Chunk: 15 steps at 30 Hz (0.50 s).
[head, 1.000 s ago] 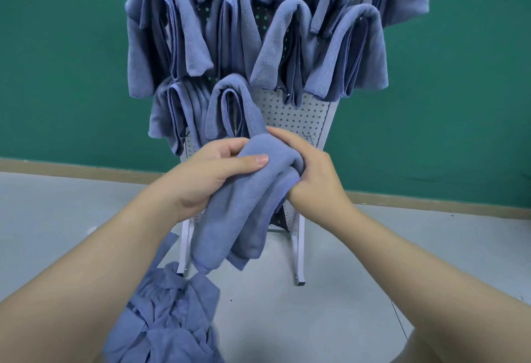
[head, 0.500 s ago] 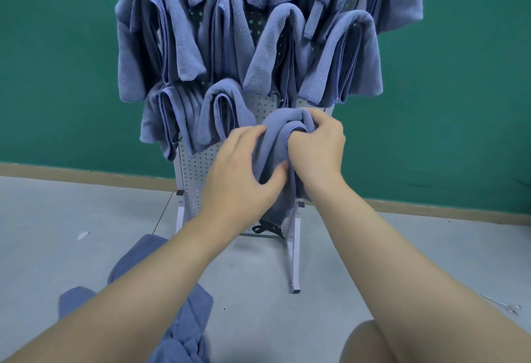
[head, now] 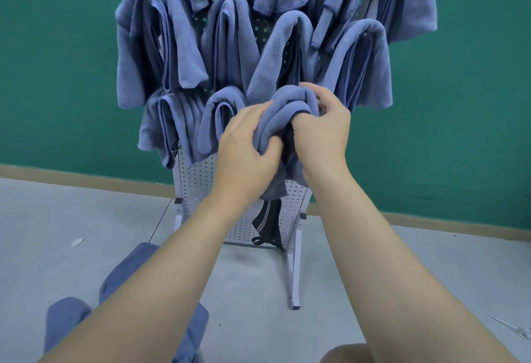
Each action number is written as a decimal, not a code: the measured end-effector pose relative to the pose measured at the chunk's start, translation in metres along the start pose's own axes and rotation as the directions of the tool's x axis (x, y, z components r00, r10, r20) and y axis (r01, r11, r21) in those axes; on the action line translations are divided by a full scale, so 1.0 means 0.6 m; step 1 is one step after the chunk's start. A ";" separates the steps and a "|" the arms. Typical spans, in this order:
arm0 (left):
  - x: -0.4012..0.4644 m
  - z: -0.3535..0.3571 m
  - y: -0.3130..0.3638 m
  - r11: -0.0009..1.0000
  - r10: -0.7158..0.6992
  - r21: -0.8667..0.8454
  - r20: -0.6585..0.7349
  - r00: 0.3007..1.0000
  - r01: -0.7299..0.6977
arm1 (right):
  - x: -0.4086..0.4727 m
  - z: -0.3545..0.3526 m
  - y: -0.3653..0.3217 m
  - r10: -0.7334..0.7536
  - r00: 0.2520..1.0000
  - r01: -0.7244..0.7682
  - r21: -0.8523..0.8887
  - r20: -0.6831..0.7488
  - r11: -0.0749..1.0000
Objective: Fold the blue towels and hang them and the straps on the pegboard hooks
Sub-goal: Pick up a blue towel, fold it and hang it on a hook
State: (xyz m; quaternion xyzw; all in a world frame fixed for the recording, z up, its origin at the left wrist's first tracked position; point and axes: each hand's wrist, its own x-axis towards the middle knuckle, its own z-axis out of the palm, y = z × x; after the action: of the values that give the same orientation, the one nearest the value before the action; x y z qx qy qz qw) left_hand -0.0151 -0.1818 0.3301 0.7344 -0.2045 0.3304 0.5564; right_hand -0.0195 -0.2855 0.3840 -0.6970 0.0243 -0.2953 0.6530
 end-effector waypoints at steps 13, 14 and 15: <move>0.077 0.040 -0.037 0.877 -0.400 -0.316 -0.064 0.914 0.361 | 0.099 0.002 0.055 -0.199 0.959 0.255 -0.306 0.202 0.917; 0.080 0.045 -0.044 0.857 -0.441 -0.326 -0.064 0.895 0.399 | 0.101 0.002 0.061 -0.202 0.954 0.267 -0.317 0.223 0.910; 0.082 0.050 -0.051 0.843 -0.470 -0.331 -0.068 0.880 0.425 | 0.103 0.003 0.066 -0.205 0.949 0.280 -0.339 0.240 0.898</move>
State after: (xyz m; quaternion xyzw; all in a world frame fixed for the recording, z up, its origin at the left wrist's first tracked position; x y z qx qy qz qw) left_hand 0.0473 -0.1978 0.3397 0.6404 -0.0344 0.2081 0.7386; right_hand 0.0460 -0.3154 0.3710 -0.8303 -0.0733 -0.2942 0.4677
